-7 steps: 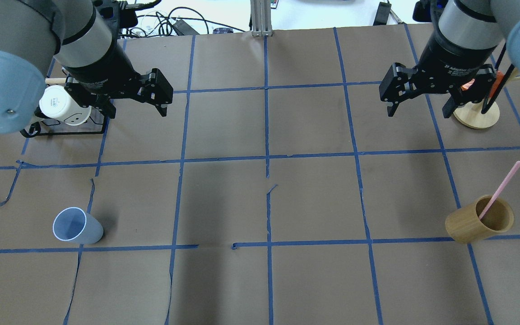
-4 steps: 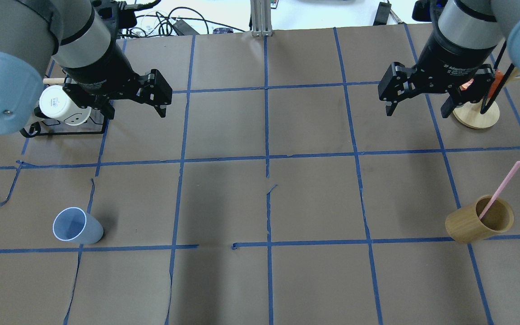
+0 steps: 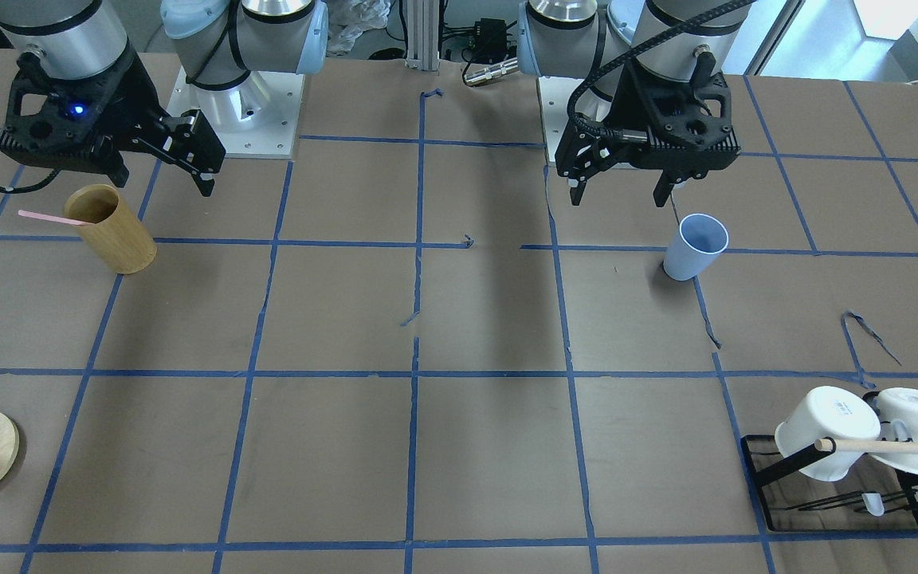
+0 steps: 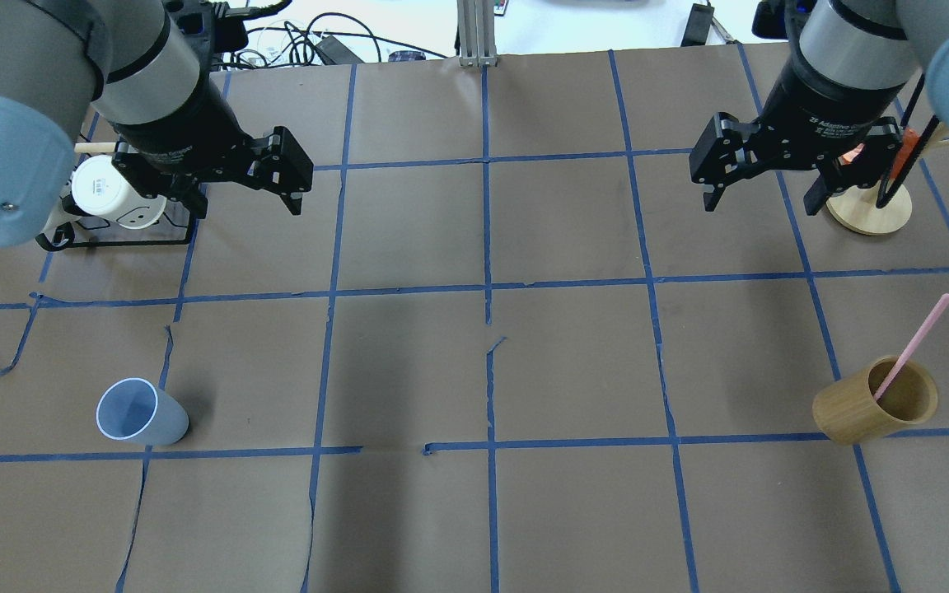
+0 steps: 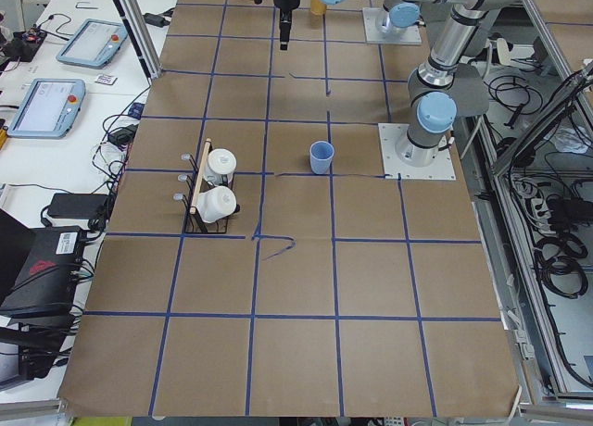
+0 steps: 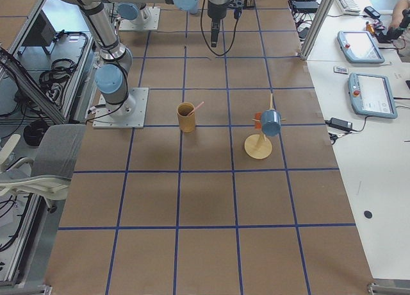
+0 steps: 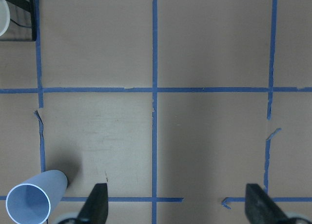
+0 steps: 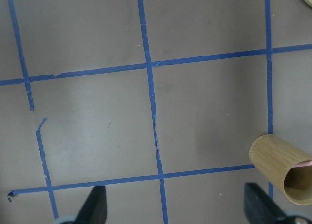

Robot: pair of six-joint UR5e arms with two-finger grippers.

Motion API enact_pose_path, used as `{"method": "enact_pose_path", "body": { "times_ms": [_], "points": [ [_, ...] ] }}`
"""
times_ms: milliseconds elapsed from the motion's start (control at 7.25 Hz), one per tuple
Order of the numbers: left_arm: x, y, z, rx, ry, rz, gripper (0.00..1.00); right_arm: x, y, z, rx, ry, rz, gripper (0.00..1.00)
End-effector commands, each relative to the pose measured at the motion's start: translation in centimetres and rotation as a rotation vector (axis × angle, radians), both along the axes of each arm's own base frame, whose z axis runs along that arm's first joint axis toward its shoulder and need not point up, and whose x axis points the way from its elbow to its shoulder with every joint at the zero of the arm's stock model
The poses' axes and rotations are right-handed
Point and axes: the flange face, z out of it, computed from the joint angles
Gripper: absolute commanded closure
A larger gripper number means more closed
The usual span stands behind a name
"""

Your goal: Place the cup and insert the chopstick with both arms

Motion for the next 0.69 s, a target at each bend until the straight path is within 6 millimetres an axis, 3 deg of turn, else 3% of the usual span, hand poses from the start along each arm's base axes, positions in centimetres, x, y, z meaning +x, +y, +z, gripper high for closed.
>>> {"method": "enact_pose_path", "body": {
  "times_ms": [0,552],
  "points": [
    [0.02,0.29,0.14,-0.003,0.0,0.0,0.0,-0.21,0.02,-0.17,0.008,0.013,0.003,0.0],
    [0.28,0.55,0.18,-0.003,-0.003,0.005,0.0,-0.04,0.19,0.1,0.002,0.005,-0.005,0.0]
  ]
}}
